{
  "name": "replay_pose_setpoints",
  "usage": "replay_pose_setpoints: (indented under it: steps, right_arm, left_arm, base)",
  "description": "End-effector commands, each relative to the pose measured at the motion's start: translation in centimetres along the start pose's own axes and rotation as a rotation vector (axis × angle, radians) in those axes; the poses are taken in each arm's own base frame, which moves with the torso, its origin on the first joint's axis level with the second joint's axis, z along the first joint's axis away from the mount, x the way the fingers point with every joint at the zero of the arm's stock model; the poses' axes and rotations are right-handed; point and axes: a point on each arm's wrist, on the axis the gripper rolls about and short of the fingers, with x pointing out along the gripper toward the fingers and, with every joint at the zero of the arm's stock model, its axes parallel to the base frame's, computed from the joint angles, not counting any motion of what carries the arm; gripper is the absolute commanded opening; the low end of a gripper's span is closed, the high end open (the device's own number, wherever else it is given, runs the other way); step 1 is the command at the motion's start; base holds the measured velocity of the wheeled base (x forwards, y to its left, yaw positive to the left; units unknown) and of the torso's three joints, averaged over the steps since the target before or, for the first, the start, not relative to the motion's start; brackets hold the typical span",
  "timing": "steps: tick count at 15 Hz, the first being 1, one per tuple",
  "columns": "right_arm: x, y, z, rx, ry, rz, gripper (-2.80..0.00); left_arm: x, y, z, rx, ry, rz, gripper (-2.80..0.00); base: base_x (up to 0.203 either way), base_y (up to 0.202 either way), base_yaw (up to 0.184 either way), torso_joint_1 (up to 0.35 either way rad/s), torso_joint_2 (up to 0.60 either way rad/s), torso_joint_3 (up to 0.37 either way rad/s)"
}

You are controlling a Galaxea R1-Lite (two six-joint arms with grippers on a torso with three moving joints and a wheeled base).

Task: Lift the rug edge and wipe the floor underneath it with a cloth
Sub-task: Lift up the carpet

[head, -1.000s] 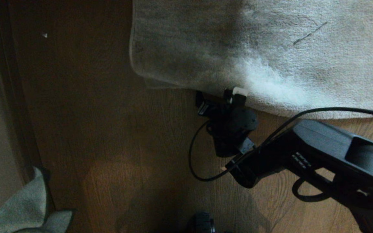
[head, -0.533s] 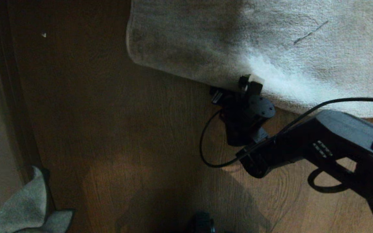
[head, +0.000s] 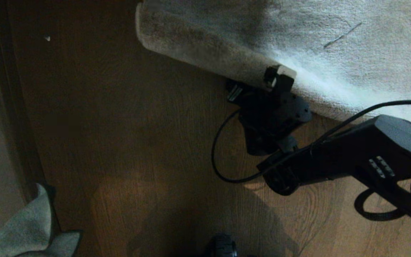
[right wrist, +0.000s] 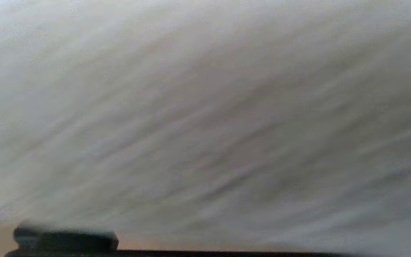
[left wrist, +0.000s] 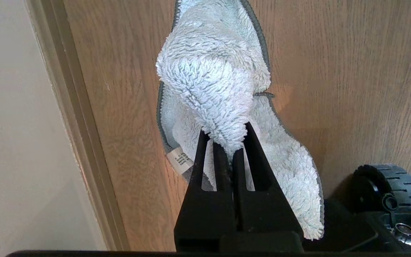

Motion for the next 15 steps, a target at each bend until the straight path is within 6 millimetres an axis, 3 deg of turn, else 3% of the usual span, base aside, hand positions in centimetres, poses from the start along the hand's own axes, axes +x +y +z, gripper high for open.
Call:
replay_pose_setpoints:
  steps: [1, 7, 15]
  right_arm:
    - [-0.5, 2.1, 1.3, 0.050, -0.021, 0.038, 0.00]
    - [-1.4, 6.3, 2.1, 0.120, -0.016, 0.107, 0.00]
    - [-2.8, 7.9, 0.6, 0.159, 0.014, 0.142, 0.00]
  left_arm:
    - [0.0, 0.0, 0.0, 0.001, 0.000, 0.000, -2.80]
    - [0.0, 0.0, 0.0, 0.001, 0.000, 0.000, -2.80]
    - [0.0, 0.0, 0.0, 0.001, 0.000, 0.000, -2.80]
  base:
    - [0.000, 0.000, 0.000, 0.000, 0.00, 0.000]
    - [0.000, 0.000, 0.000, 0.000, 0.00, 0.000]
    - [0.000, 0.000, 0.000, 0.000, 0.00, 0.000]
